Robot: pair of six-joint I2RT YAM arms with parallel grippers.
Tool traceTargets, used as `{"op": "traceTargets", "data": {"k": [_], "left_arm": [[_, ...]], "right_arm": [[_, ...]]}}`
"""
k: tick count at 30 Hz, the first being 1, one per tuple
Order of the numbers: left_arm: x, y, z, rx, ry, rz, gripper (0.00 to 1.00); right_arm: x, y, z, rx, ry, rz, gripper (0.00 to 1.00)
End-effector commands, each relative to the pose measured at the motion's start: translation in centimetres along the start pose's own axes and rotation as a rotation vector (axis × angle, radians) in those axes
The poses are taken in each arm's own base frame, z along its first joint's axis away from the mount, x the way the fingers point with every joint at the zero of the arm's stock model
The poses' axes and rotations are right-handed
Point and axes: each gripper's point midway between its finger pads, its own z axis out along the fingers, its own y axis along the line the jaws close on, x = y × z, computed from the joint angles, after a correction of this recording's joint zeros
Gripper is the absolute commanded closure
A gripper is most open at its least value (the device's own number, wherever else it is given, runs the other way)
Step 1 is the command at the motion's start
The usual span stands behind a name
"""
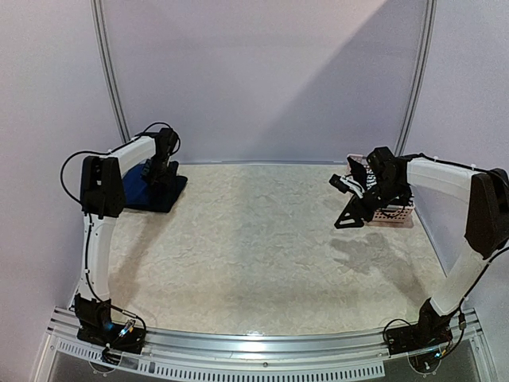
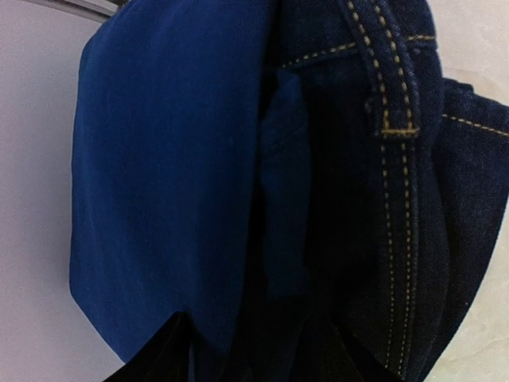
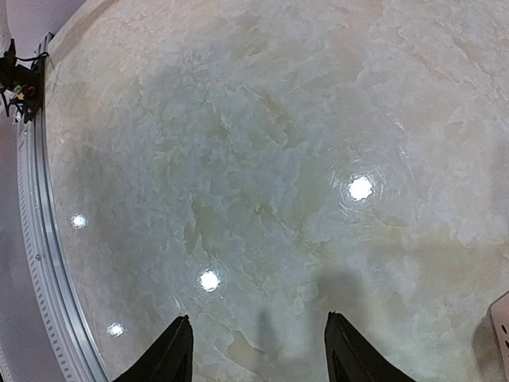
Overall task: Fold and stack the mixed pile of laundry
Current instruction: Smooth out the square-folded T-shirt at the center of the board.
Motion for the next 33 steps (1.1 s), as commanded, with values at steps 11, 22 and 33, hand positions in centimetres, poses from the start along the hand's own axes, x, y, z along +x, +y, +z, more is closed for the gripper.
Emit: {"op": "traceTargets", "data": {"k": [11,22,33], "left_arm": [[0.7,-0.6,1.0,-0.017,0.026,0.032,0.90],[-1.2,-1.5,-4.9,-0.018,-0.074,0.038,1.00],[-1.5,-3.3,-6.4,-0.052,-0.101,0.101,1.00]], "right_arm": [[-0.3,0.2,0.1,-0.021,0.003,-0.012,0.43],[-0.3,0.3,0.1,-0.029,0.005,-0.011,0.43],[-0.4,0.3,-0.1,-0.024,0.000,-0.015,0.44]]}}
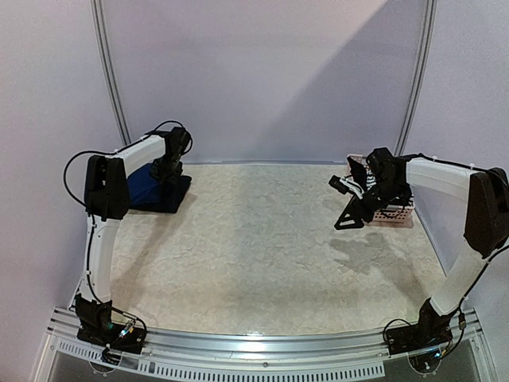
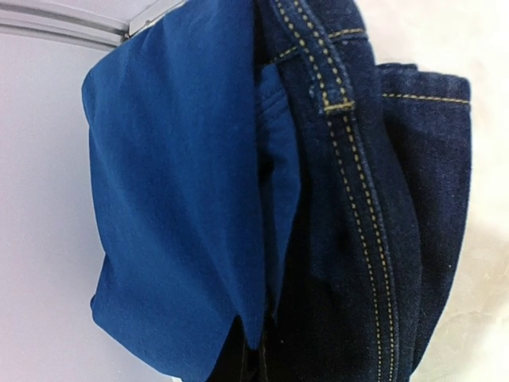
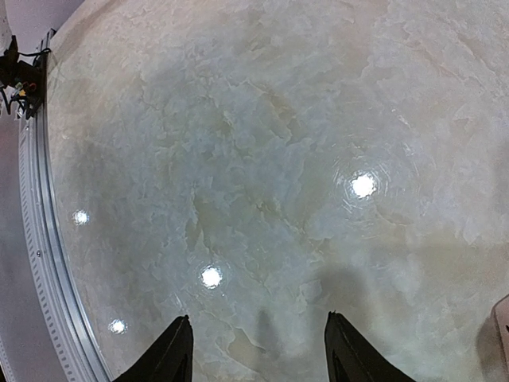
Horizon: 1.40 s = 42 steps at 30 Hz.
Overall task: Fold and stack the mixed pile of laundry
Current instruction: Smooth out the square-folded T-shirt at the center of the board, then reset both arms
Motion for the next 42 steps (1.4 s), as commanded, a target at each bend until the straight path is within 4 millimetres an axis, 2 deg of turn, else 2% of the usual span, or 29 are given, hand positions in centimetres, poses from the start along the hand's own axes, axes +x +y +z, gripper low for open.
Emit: {"op": "traceTargets", "data": {"k": [1,3,4,6,8,10,14,15,16,18,19,20,22,23,25,26,29,32,36,38,42], "left_arm": [[-1.1,-0.8,-2.9,0.008,-0.056,0.020,1.00],[-0.6,-1.4,-2.0,0.009,-0.026,0.042,0.98],[-0.3,-1.6,-1.6,0.011,-0.013,0.047,0.92],[-0.1,-2.1,-1.3,0.027,0.002,0.044,0.74],[-0.3,-2.0,-1.9,0.042,-0.006,0.031,0.64],[-0.7,-1.5,-3.4,0.046,-0.033,0.019,0.59],[-2.2,0.8,-9.7,0.061,-0.153,-0.034,0.52],[-2.4,1.2,-11.6,0.072,-0.190,-0.046,0.52],[-2.4,1.5,-13.8,0.082,-0.231,-0.050,0.50],[-2.1,1.0,-18.0,0.111,-0.327,-0.038,0.46],[-1.8,0.6,-20.0,0.131,-0.382,-0.030,0.13],[-1.5,0.2,-21.7,0.151,-0.437,-0.032,0.02],[-0.8,-1.5,-24.8,0.232,-0.548,-0.039,0.00],[-0.1,-2.5,-25.8,0.289,-0.584,-0.036,0.00],[1.2,-4.2,-26.8,0.397,-0.644,-0.055,0.01],[2.2,-4.9,-26.6,0.448,-0.660,-0.072,0.00],[4.8,-5.8,-26.4,0.560,-0.710,-0.142,0.00],[6.5,-6.0,-26.6,0.571,-0.735,-0.158,0.01],[7.4,-7.4,-27.5,0.487,-0.765,-0.049,0.00],[7.7,-8.7,-27.5,0.491,-0.749,-0.012,0.00],[8.6,-12.6,-27.8,0.640,-0.619,0.076,0.00]], "right_arm": [[-0.6,0.2,-0.2,-0.014,-0.010,-0.013,0.44],[-0.6,0.3,-0.2,-0.014,-0.011,-0.014,0.43],[-0.6,0.3,-0.3,-0.013,-0.012,-0.014,0.43],[-0.6,0.3,-0.3,-0.011,-0.011,-0.014,0.43],[-0.7,0.3,-0.4,-0.009,-0.013,-0.016,0.43],[-0.9,0.2,-0.6,0.001,-0.019,-0.019,0.38],[-2.0,-0.2,-2.1,0.077,-0.049,-0.034,0.21],[-2.5,-0.5,-2.7,0.118,-0.063,-0.045,0.08],[-3.1,-0.8,-3.8,0.173,-0.086,-0.058,0.02],[-3.8,-2.5,-5.7,0.327,-0.124,-0.048,0.01],[-4.5,-3.6,-6.9,0.405,-0.167,-0.037,0.01],[-5.0,-4.3,-8.9,0.484,-0.214,-0.028,0.01],[-5.4,-6.2,-12.3,0.617,-0.291,0.057,0.01],[-5.4,-7.2,-14.0,0.689,-0.330,0.120,0.01],[-4.8,-9.1,-16.1,0.810,-0.382,0.229,0.01],[-4.4,-9.6,-16.5,0.849,-0.391,0.262,0.01],[-3.0,-9.4,-15.6,0.834,-0.368,0.295,0.01],[-1.9,-8.7,-14.8,0.820,-0.388,0.268,0.01],[-2.7,-7.2,-17.1,0.861,-0.493,0.202,0.01],[-3.1,-6.4,-17.8,0.859,-0.534,0.187,0.01],[-3.0,-6.0,-17.3,0.836,-0.531,0.150,0.01]]}}
